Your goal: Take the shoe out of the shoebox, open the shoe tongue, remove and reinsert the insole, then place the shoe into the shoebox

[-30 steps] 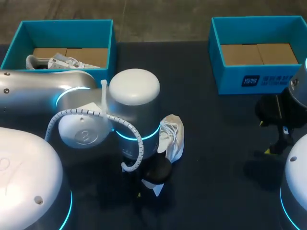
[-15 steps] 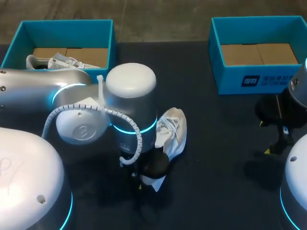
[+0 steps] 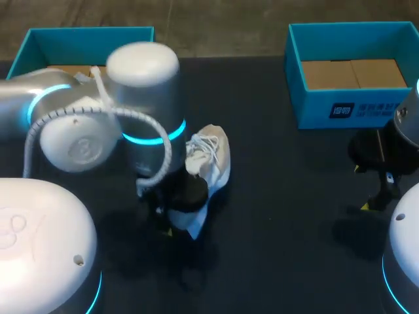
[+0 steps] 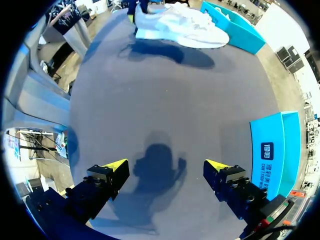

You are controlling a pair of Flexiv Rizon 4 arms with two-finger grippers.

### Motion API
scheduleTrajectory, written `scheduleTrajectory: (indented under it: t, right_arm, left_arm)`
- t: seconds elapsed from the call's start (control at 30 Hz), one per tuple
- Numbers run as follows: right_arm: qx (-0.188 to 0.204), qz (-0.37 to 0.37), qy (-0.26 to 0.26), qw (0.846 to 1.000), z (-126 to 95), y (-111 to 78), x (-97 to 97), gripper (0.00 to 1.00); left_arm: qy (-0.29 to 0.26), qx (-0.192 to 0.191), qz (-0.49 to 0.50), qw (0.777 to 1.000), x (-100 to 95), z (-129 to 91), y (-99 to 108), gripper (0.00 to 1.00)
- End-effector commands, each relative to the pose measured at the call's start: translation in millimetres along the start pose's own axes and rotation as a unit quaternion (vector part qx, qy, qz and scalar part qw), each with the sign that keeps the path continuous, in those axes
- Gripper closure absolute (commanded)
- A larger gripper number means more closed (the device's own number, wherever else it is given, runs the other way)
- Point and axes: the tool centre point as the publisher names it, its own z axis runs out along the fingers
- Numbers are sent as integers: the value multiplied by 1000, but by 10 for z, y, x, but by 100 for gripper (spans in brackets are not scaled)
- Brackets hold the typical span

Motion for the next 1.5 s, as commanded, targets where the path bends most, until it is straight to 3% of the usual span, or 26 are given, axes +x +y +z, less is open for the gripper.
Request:
scheduleTrajectory:
  t: [0.03,0.23,0.47,0.73,1.3,1.5]
  right_arm:
    - [-1,-1,-2,1000,1,-13,19,0]
    - [-1,-1,-2,1000,1,-13,19,0]
    - [-1,-1,-2,1000,1,-13,19,0]
    - [-1,-1,-2,1000,1,-13,19,0]
    - [-1,-1,-2,1000,1,-13,19,0]
    - [-1,-1,-2,1000,1,-13,19,0]
  left_arm:
    - [-8,20,2,1000,56,-698,343,100]
    - [-30,18,7,999,8,-1320,653,100]
    - [-45,-40,-27,998,-125,-1866,870,100]
    - [-47,-20,-82,995,-237,-2427,1326,100]
    - [-47,-20,-82,995,-237,-2427,1326,100]
    - [-32,-8,-111,993,-300,-2435,1905,100]
